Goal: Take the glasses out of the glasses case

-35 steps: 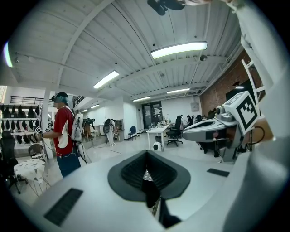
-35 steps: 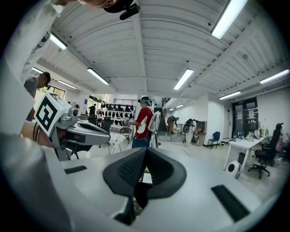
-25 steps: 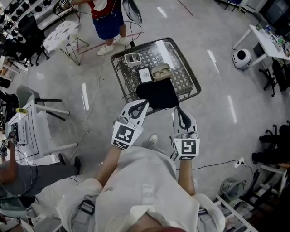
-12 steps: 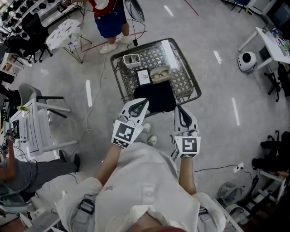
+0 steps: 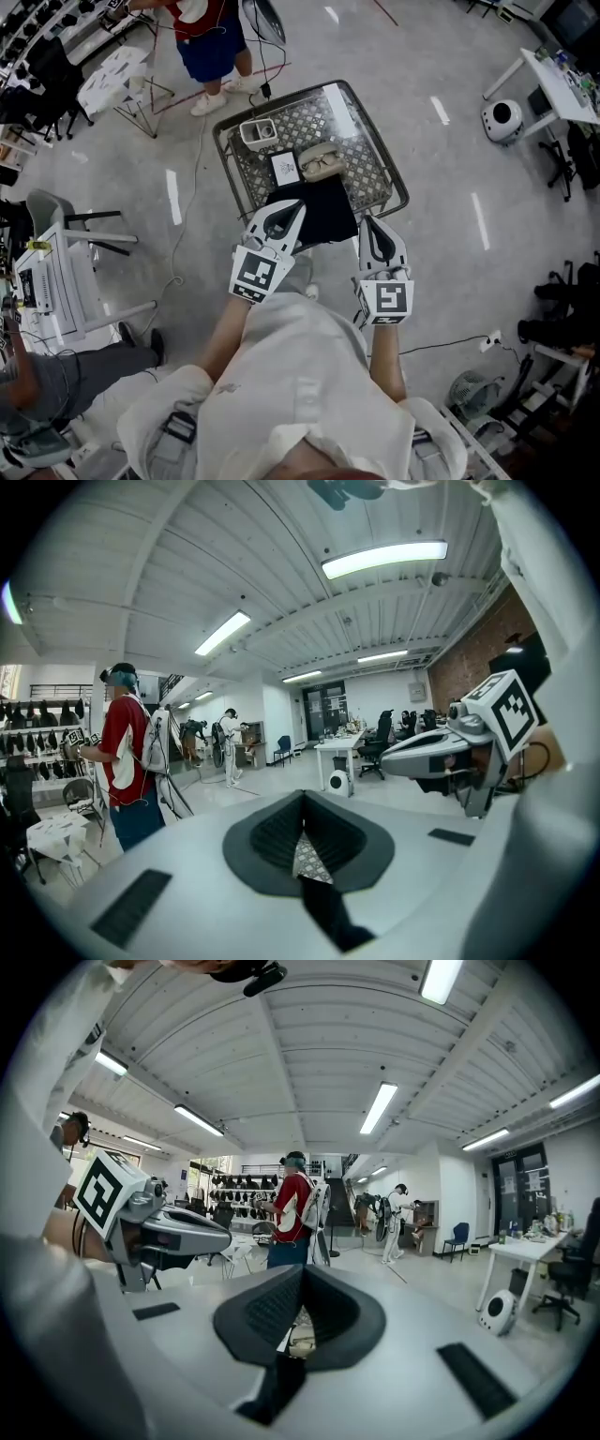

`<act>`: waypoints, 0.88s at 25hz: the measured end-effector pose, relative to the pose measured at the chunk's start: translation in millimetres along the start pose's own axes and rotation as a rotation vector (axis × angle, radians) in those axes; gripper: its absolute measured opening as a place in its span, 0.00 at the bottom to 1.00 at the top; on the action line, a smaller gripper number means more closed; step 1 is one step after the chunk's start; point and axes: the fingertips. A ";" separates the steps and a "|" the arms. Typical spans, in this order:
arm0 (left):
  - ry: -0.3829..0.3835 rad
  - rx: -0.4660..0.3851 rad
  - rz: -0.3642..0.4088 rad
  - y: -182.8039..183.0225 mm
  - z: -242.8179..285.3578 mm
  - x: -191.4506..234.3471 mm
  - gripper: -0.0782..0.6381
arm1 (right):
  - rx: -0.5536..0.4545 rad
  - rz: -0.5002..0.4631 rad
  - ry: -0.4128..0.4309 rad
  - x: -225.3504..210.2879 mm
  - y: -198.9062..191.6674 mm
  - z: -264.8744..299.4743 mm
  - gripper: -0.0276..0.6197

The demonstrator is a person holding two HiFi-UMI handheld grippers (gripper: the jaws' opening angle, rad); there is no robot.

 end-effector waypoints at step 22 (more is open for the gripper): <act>-0.144 0.049 -0.034 -11.9 102.1 81.6 0.13 | 0.122 -0.012 -0.065 -31.1 10.8 116.0 0.05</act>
Point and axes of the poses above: the fingertips, and each gripper's own axes: z forward along the fingers, x to its left, y out of its top, and after that the axes turned 11 degrees about x, right-handed
